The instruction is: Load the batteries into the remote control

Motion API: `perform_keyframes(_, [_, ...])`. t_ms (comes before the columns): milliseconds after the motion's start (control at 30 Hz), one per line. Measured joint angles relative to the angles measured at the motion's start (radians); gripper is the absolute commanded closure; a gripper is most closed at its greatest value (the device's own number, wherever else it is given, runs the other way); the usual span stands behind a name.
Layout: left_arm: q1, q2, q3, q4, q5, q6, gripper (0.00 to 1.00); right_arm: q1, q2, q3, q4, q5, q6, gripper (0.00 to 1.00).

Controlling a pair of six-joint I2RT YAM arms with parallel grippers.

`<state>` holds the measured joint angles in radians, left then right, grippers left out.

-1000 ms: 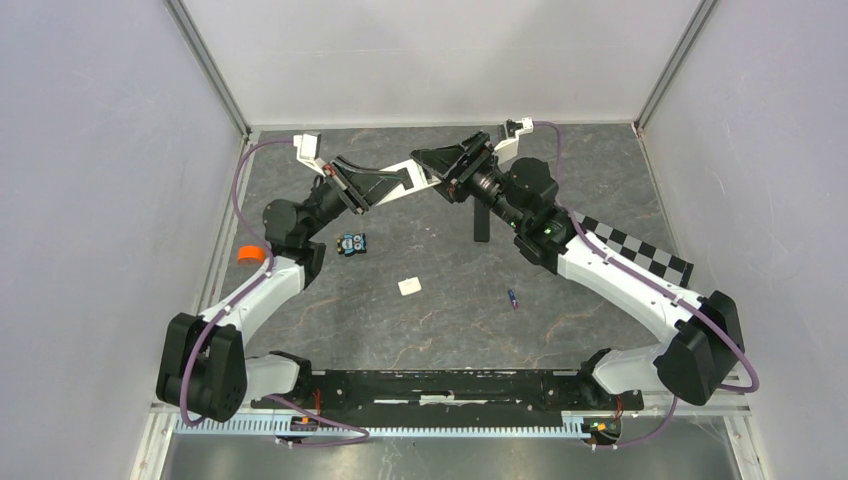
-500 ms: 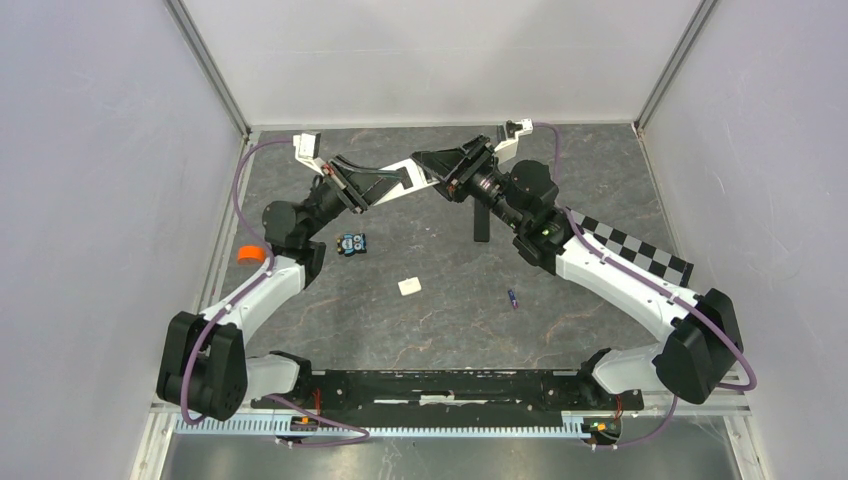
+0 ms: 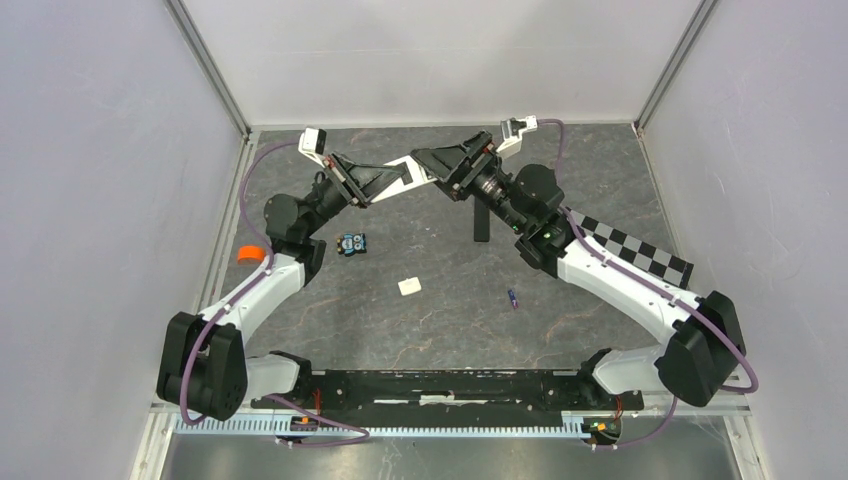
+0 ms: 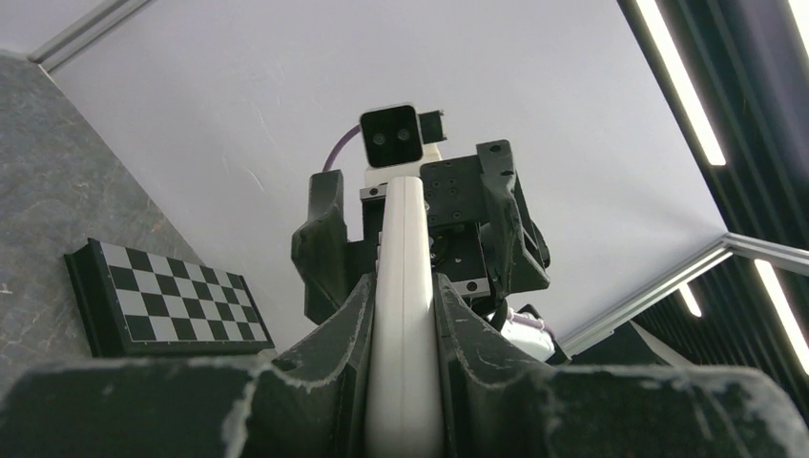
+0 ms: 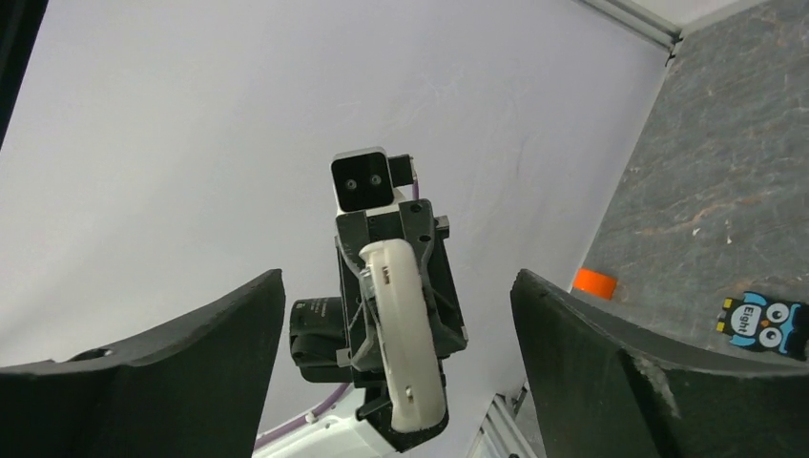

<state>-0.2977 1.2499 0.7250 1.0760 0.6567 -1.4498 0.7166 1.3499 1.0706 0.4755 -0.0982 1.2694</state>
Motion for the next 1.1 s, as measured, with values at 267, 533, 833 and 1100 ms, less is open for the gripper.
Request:
perform_keyframes(267, [0.000,0.000,0.000,-0.037,-0.003,-0.012,0.98,-0.045,-0.064,-0.061,0.045,-0.022,-0.098,0.39])
perform_keyframes(533, [0.000,0.000,0.014,-0.045,-0.002,-0.019,0.98,-0.054,-0.074,-0.067,0.039,-0.049,-0.170,0.39])
perform_keyframes(833, [0.000,0.000,0.015,-0.050,-0.002,-0.019,0.98,-0.054,-0.043,-0.051,0.029,-0.086,-0.201,0.67])
perform_keyframes(1100, [0.002,-0.001,0.019,-0.051,0.002,-0.014,0.98,-0.057,-0.040,-0.046,0.031,-0.093,-0.170,0.85])
